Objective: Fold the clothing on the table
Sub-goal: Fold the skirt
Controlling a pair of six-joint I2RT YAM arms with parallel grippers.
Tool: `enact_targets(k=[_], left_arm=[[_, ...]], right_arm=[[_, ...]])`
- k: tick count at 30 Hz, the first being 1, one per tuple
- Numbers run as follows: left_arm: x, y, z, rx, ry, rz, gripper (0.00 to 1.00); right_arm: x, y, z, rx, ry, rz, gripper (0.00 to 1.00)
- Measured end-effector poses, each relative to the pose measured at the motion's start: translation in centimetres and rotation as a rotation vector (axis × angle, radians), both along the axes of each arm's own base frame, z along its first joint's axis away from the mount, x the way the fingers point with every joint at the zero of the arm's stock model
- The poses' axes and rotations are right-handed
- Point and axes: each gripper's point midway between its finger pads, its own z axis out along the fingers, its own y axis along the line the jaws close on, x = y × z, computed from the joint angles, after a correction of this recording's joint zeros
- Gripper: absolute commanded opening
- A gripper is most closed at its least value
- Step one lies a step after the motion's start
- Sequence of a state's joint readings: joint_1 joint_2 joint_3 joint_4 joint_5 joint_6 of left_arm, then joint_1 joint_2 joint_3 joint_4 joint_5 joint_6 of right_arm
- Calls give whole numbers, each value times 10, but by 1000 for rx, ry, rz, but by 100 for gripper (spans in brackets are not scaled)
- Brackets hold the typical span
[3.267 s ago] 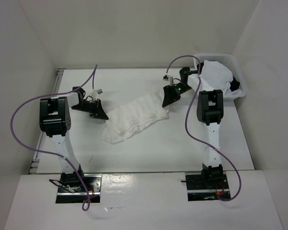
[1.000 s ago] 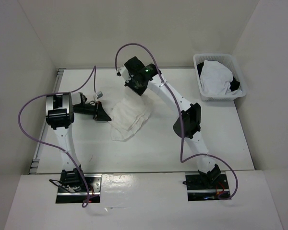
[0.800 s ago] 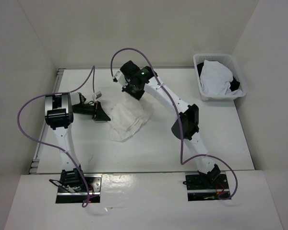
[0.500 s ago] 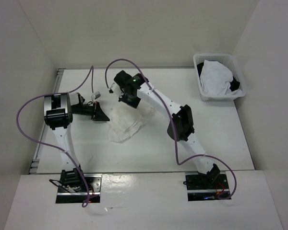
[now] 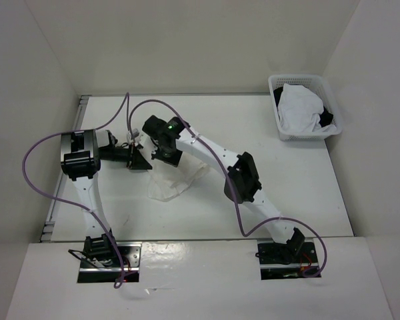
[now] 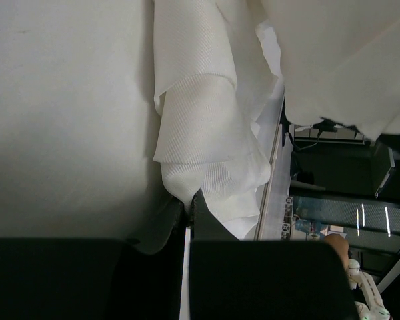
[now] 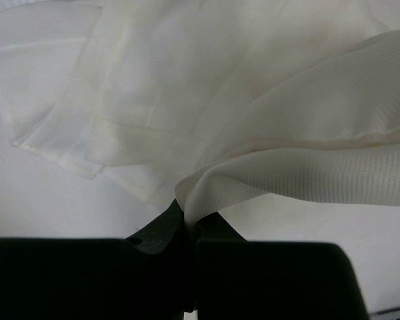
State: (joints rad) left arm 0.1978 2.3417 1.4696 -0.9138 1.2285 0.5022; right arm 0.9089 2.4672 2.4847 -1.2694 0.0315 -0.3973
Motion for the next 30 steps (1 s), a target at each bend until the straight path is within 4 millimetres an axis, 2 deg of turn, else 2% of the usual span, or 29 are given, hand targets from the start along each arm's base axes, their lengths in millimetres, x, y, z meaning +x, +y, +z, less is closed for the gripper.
enact_targets(k=[11, 17, 18, 19, 21, 22, 25, 30], left_arm=[[-2, -1, 0, -12, 9, 4, 0], [-3, -1, 2, -26, 1, 6, 0], [-3, -1, 2, -27, 0, 6, 0], [-3, -1, 2, -28, 0, 6, 0], [-4, -1, 2, -30, 1, 7, 0], [-4, -2, 2, -31, 1, 7, 0], [-4, -2, 2, -32, 1, 7, 0], [-4, -2, 2, -32, 1, 7, 0]], right_arm=[[-23, 17, -23, 4, 79, 40, 0], [-26, 33, -19, 56, 92, 34, 11], [-26, 36, -17, 67, 90, 35, 14], [-26, 40, -15, 80, 90, 33, 24], [-30, 46, -9, 110, 99, 34, 30], [-32, 50, -6, 126, 104, 40, 41], [-43, 60, -2, 159, 129, 63, 60], [-71, 72, -8, 162, 189, 123, 72]])
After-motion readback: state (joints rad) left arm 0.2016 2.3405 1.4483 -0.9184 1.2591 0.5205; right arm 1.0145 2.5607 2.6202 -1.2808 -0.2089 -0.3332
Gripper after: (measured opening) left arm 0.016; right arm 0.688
